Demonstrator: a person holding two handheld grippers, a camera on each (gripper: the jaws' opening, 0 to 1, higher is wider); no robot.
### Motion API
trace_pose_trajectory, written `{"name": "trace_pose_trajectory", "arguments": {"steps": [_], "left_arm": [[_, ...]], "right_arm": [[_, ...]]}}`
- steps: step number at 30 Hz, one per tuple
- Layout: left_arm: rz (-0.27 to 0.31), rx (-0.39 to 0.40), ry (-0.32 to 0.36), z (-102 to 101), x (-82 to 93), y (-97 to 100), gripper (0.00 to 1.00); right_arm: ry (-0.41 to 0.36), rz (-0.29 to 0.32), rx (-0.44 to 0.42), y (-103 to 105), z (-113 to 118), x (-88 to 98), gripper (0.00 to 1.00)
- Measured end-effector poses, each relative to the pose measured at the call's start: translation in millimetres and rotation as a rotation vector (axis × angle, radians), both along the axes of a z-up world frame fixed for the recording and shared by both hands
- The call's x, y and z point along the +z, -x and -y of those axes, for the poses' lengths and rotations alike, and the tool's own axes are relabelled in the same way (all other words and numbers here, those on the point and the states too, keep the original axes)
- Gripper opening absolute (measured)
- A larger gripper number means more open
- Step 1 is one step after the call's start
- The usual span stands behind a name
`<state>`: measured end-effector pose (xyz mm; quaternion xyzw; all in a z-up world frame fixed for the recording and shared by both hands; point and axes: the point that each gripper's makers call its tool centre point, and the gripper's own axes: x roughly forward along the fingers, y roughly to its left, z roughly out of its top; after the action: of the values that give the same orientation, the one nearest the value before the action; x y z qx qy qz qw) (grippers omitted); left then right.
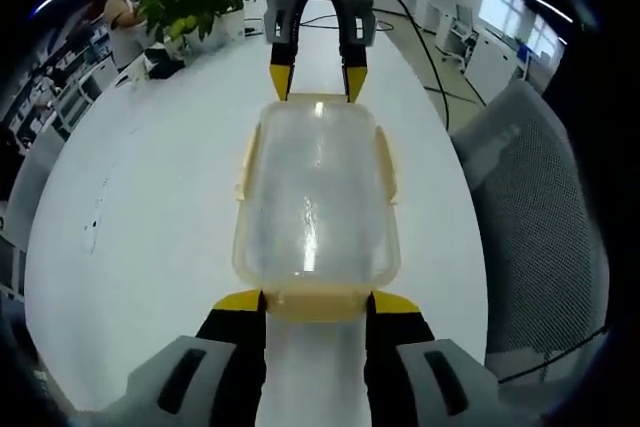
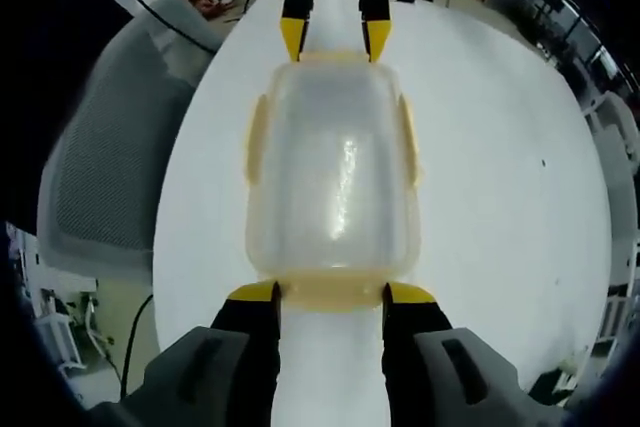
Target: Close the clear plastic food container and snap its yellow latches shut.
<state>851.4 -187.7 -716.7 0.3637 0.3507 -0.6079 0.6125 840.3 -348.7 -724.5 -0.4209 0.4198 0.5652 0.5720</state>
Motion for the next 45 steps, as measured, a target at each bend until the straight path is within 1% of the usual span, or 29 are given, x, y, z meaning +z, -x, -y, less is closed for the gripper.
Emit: {"name": "trace_pose_trajectory", "arguments": {"steps": [10,20,29,31,38,40,42,43,45], "left_arm": [[0.001,-0.007,0.000,12.2,-3.3,-2.4,0.32],[0.005,-0.017,-0.010,19.2,-4.8,-5.0,0.32],[-0.008,-0.017,-0.019,17.8,-7.9,-2.8,0.33],[0.002,-0.026,-0.025,16.5,-9.5,-2.7,0.33],[0.004,-0.021,-0.013,17.5,-9.7,-4.0,0.34],[0.008,-0.026,-0.010,17.3,-9.9,-4.2,0.34],[0.010,-0.024,-0.001,17.3,-9.8,-4.3,0.34],[0.010,-0.025,0.003,17.1,-9.4,-3.9,0.34],[0.010,-0.017,0.014,16.5,-8.2,-4.1,0.34]], "right_arm": [[0.020,0.006,-0.006,-1.8,12.0,-4.3,0.36],[0.034,0.013,-0.009,-2.8,19.7,-6.0,0.37],[0.033,0.019,-0.009,-1.6,18.8,-6.7,0.37],[0.031,0.016,-0.011,-0.9,18.0,-7.2,0.37],[0.039,0.023,-0.019,-0.8,21.2,-9.9,0.37],[0.045,0.024,-0.021,-0.5,23.1,-10.7,0.36],[0.056,0.031,-0.018,-0.3,27.0,-11.9,0.30],[0.056,0.033,-0.018,-0.2,28.1,-12.1,0.29],[0.047,0.022,-0.038,2.7,29.4,-11.6,0.31]]}}
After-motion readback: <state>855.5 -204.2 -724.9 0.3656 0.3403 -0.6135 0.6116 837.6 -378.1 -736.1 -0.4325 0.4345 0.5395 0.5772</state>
